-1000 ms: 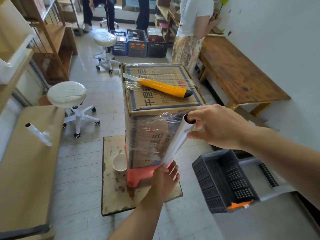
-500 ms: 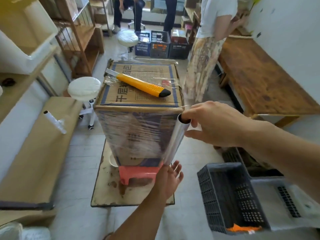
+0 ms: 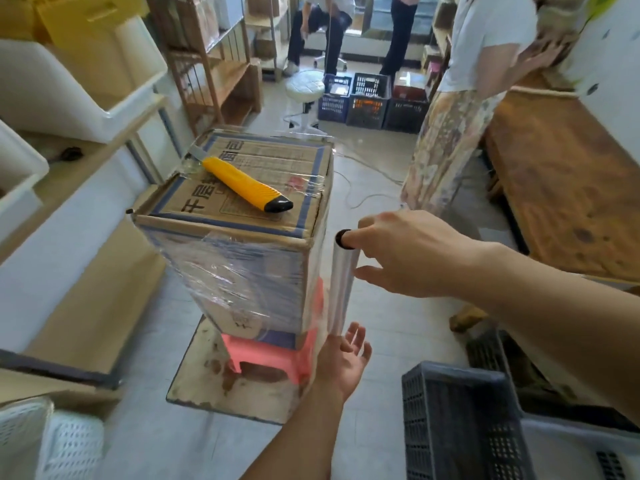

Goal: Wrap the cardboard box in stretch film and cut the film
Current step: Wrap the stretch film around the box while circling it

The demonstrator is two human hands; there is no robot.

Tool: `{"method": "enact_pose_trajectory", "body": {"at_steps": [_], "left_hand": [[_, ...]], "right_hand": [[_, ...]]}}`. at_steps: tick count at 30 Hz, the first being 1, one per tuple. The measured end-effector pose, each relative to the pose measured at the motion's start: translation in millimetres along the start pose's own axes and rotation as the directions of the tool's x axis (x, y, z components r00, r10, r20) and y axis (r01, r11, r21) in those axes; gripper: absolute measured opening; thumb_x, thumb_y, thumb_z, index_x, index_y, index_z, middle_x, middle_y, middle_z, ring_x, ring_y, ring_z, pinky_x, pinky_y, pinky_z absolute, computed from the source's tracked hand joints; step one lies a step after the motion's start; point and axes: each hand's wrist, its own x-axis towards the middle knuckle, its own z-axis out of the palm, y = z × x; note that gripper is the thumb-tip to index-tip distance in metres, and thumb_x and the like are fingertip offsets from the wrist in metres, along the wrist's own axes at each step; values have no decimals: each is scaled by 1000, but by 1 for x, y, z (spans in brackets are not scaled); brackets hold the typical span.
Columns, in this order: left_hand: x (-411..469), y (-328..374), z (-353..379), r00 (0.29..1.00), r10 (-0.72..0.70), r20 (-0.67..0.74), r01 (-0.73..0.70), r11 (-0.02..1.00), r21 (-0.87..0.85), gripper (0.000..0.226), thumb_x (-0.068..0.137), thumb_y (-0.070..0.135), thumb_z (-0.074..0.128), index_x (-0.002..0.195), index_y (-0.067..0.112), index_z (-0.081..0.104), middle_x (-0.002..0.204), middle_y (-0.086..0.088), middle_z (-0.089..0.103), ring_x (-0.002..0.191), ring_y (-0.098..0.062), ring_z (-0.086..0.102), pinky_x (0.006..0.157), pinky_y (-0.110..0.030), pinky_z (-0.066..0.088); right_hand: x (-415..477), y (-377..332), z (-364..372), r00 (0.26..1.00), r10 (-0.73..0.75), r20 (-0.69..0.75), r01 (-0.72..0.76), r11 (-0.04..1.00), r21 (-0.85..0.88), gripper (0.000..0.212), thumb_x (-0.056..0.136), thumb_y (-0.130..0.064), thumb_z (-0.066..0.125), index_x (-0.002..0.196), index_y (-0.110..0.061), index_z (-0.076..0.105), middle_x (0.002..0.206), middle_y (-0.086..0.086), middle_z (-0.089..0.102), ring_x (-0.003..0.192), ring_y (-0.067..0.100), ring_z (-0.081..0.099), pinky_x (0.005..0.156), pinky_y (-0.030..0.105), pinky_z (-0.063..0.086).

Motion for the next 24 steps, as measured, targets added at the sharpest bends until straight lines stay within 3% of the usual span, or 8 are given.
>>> {"method": "enact_pose_trajectory", "body": {"at_steps": [3, 7, 9, 11, 15, 18, 21, 24], "left_hand": [[19, -2, 10, 999, -23, 39, 21, 999, 49, 45, 78, -8, 22, 112, 4, 50, 126, -12, 51, 112, -24, 54, 82, -37, 46], [41, -4, 31, 996, 5, 85, -11, 998, 63, 39, 86, -9, 24, 105, 8, 53, 128, -13, 53, 112, -25, 54, 84, -39, 45], [53, -2, 39, 997, 17, 80, -22, 998, 63, 41, 87, -9, 27, 112, 9, 54, 131, -14, 52, 114, -26, 53, 86, -40, 44], [65, 1, 48, 996, 27, 84, -31, 998, 50, 41, 87, -9, 29, 118, 5, 53, 134, -14, 50, 114, -25, 53, 87, -40, 45], [83, 3, 74, 997, 57, 59, -59, 998, 23, 33, 80, -2, 48, 112, 3, 57, 119, -11, 54, 104, -22, 55, 84, -37, 44], [108, 4, 93, 997, 79, 14, -78, 997, -7, 41, 87, 3, 47, 127, 0, 54, 131, -12, 52, 106, -20, 56, 85, -35, 46], [131, 9, 112, 991, 134, -10, -134, 990, -51, 20, 99, 8, 44, 112, 3, 59, 122, -11, 58, 103, -20, 58, 81, -35, 47], [149, 13, 129, 987, 154, -49, -158, 983, -98, 28, 103, 10, 35, 115, 4, 59, 120, -10, 58, 102, -19, 59, 79, -34, 47]], "right_hand": [[8, 22, 0, 1000, -12, 15, 12, 1000, 17, 36, 94, -41, 58, 128, -32, 53, 96, -10, 54, 84, 20, 63, 65, 37, 55], [24, 55, 3, 999, -31, 20, 31, 1000, 5, 21, 93, -40, 58, 110, -28, 57, 92, -8, 58, 79, 19, 61, 65, 37, 55], [35, 70, 6, 999, -45, 8, 45, 999, 17, 19, 93, -40, 59, 107, -27, 57, 90, -6, 59, 77, 18, 61, 65, 36, 55], [45, 84, 9, 998, -66, -2, 66, 997, 31, 20, 92, -40, 60, 107, -27, 57, 91, -6, 60, 77, 19, 62, 65, 37, 55], [67, 116, 15, 992, -125, 14, 124, 991, 41, 23, 92, -41, 60, 109, -26, 55, 92, -7, 57, 75, 20, 59, 60, 33, 49], [85, 144, 15, 984, -175, 27, 173, 983, 67, 31, 91, -41, 62, 118, -28, 52, 98, -6, 55, 74, 19, 57, 57, 32, 47], [105, 171, 16, 970, -240, 38, 234, 966, 110, 35, 91, -40, 63, 122, -27, 52, 103, -5, 55, 79, 20, 59, 60, 31, 48], [126, 194, 18, 958, -286, 24, 278, 945, 171, 37, 88, -44, 64, 119, -27, 52, 104, -4, 53, 81, 21, 58, 70, 38, 52]]}}
